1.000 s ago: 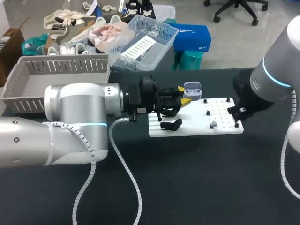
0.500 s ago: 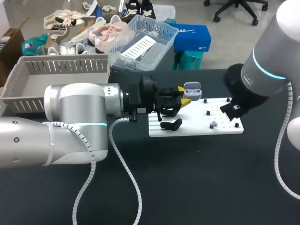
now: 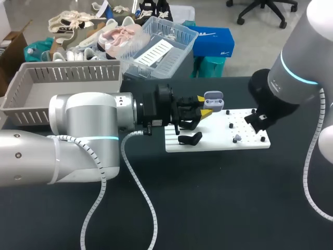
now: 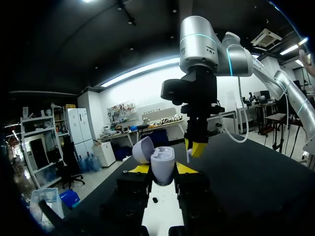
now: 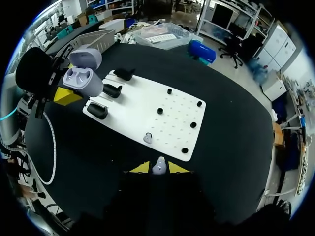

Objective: Pick up each earbud case from the left stands, insert the matching earbuds, close the lid, and place the case in the box.

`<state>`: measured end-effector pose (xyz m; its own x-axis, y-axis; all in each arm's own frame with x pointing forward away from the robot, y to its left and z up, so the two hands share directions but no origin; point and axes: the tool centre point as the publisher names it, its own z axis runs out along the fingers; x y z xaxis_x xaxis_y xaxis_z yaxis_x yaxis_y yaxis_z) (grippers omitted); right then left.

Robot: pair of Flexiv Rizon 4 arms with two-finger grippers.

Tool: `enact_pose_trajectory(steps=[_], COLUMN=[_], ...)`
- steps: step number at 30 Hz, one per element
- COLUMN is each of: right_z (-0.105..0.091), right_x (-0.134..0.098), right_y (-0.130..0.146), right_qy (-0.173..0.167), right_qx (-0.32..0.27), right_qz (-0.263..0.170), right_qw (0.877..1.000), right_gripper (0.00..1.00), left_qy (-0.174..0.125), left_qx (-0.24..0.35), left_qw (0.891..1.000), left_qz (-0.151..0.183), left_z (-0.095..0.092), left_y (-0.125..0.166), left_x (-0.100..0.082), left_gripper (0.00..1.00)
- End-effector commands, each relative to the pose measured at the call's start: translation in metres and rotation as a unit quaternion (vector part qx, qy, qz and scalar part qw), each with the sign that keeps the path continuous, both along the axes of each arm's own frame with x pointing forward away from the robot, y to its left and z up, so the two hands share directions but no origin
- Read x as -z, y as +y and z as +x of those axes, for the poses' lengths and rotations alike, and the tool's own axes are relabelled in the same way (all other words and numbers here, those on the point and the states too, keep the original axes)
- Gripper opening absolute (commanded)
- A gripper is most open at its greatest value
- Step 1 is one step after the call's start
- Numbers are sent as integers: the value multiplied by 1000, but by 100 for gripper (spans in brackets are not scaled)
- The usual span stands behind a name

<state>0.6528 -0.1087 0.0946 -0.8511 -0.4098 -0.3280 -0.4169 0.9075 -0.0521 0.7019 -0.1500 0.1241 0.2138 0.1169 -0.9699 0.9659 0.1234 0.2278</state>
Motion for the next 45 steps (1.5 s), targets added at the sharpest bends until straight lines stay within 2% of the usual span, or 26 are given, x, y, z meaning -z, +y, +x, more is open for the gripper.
enact_pose_trajectory(steps=[1,8,9,14,15,16,20,27,33,36,41,43,45], right_z=[0,0,0,-4,-7,-9,-24,-44,-59,-62,-65,-65,-64], right_x=[-1,-1,0,2,0,-1,-8,-29,-49,-56,-69,-72,-76], right_y=[0,0,1,-4,-6,-8,-9,-4,12,21,37,42,47], right_qy=[0,0,4,20,23,23,25,35,47,61,75,80,80], right_qx=[1,1,1,73,86,110,161,267,331,347,386,407,413], right_qz=[-1,-1,10,25,37,28,41,66,84,102,99,107,108], right_qw=[1000,1000,1000,997,995,993,986,961,939,930,914,904,901], right_gripper=[0,0,0,0,0,0,0,0,0,0,0,0,0], left_qy=[-1,-1,-1,-1,-1,-1,-1,-1,-1,-1,-1,-1,-1], left_qx=[-2,-2,-2,-2,-2,-2,-2,-2,-2,-2,-2,-2,-2], left_qw=[1000,1000,1000,1000,1000,1000,1000,1000,1000,1000,1000,1000,1000], left_qz=[-2,-2,-2,-2,-2,-2,-2,-2,-2,-2,-2,-2,-2], left_z=[0,0,0,0,0,0,0,0,0,0,0,0,0], left_y=[0,0,0,0,0,0,0,0,0,0,0,0,0], left_x=[1,1,1,1,1,1,1,1,1,1,1,1,1], left_gripper=[0,0,0,0,0,0,0,0,0,0,0,0,0])
